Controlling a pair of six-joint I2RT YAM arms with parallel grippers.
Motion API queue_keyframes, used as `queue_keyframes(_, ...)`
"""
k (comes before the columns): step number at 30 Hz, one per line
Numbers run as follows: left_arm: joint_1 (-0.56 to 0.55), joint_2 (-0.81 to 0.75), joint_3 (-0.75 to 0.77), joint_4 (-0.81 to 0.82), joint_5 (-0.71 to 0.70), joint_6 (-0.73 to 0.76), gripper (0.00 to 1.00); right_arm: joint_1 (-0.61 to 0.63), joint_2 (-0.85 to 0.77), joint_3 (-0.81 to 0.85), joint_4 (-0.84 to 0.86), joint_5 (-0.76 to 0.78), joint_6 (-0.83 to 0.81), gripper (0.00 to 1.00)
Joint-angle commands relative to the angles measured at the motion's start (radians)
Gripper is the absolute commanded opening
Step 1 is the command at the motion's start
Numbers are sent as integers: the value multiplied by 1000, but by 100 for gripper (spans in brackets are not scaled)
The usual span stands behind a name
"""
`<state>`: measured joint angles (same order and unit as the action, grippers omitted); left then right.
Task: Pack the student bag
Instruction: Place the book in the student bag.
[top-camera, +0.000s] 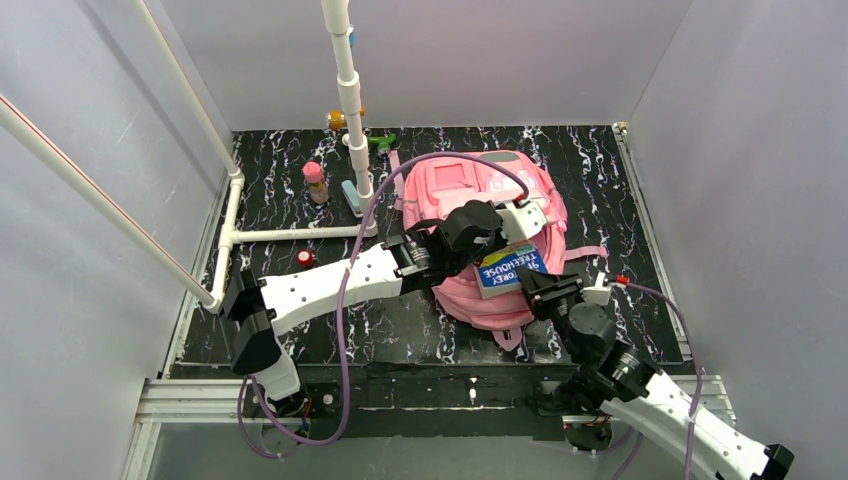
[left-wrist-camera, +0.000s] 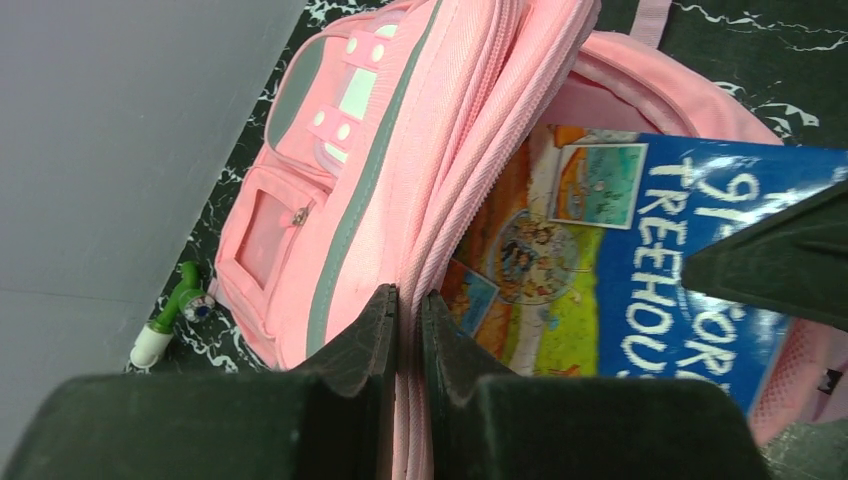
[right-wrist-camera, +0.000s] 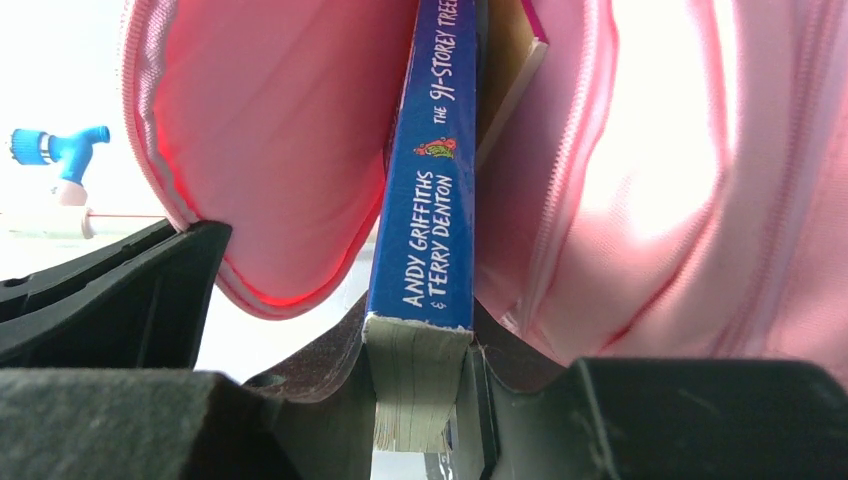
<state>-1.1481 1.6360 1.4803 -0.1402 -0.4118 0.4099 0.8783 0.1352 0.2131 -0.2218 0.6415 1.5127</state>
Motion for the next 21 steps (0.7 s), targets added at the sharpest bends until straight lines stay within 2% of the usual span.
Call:
queue_keyframes(1, -9, -126, 22, 88, 88, -77, 0, 1, 120, 0, 374, 51, -61, 1)
queue_keyframes(5, -9, -132, 7, 84, 122, -119, 0, 1, 278, -37, 654, 123, -137, 1)
queue_keyframes(8, -9, -139, -10, 77, 138, -138, 0, -5, 445, -3, 793, 145, -189, 1)
queue_keyframes(11, -9, -154, -35, 75, 149, -157, 0, -15, 612, -20, 1007, 172, -231, 1)
queue_keyframes(14, -9, -163, -56, 79, 156, -161, 0, -67, 744, -27, 1180, 131, -232, 1)
queue_keyframes(15, -9, -164, -60, 78, 154, -160, 0, -87, 772, -16, 1196, 108, -234, 4)
queue_keyframes(16, -9, -166, -63, 77, 151, -158, 0, -106, 789, -1, 1186, 82, -235, 12)
queue_keyframes(18, -9, -170, -72, 77, 150, -151, 0, -138, 798, 39, 1092, 35, -236, 23)
queue_keyframes(21, -9, -174, -89, 86, 141, -135, 0, -159, 736, 59, 922, 13, -249, 32)
